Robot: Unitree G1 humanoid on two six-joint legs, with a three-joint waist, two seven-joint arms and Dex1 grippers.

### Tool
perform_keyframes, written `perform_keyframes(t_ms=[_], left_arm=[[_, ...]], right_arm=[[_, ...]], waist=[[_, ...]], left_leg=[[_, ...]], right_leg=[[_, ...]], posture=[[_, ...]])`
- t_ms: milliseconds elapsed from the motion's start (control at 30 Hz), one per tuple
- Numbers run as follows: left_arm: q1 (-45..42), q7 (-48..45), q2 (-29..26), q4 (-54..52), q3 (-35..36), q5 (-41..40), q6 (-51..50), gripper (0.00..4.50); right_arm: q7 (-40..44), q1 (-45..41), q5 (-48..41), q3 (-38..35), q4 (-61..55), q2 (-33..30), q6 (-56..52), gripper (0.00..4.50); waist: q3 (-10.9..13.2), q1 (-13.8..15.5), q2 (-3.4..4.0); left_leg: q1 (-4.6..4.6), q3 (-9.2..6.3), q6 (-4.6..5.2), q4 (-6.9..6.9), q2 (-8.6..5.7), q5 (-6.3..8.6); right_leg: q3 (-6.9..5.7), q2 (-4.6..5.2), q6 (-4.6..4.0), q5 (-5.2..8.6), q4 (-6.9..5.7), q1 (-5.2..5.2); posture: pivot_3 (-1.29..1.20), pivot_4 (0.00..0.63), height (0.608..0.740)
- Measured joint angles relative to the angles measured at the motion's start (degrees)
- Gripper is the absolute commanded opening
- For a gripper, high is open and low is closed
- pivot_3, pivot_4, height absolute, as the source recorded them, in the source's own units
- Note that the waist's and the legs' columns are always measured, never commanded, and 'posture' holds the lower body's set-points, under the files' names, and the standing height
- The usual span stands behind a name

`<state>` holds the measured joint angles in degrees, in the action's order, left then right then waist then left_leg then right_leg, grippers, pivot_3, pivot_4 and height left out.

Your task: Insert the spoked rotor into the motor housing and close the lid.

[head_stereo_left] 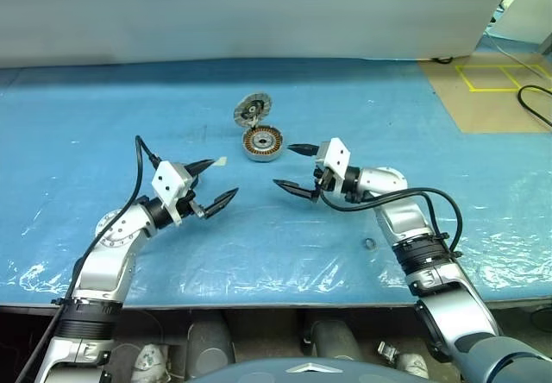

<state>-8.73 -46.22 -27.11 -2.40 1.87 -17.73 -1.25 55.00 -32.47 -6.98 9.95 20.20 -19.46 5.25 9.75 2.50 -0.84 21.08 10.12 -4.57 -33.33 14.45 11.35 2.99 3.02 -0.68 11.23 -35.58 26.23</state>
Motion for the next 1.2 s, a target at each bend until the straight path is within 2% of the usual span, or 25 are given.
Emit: perform_keyframes(t_ms=[1200], left_arm=[[-0.22,0.18,0.78,0.01,-1.35,0.19,0.12,4.50]], right_arm=[[1.10,-2.86,3.13,0.96,3.71,-0.26,2.22,4.47]], waist=[[0.00,0.00,0.00]], left_leg=[[0.00,0.00,0.00,0.00,0.00,0.00]], right_leg=[[0.00,0.00,0.00,0.00,0.00,0.00]], posture=[[0.00,0.150,0.740]])
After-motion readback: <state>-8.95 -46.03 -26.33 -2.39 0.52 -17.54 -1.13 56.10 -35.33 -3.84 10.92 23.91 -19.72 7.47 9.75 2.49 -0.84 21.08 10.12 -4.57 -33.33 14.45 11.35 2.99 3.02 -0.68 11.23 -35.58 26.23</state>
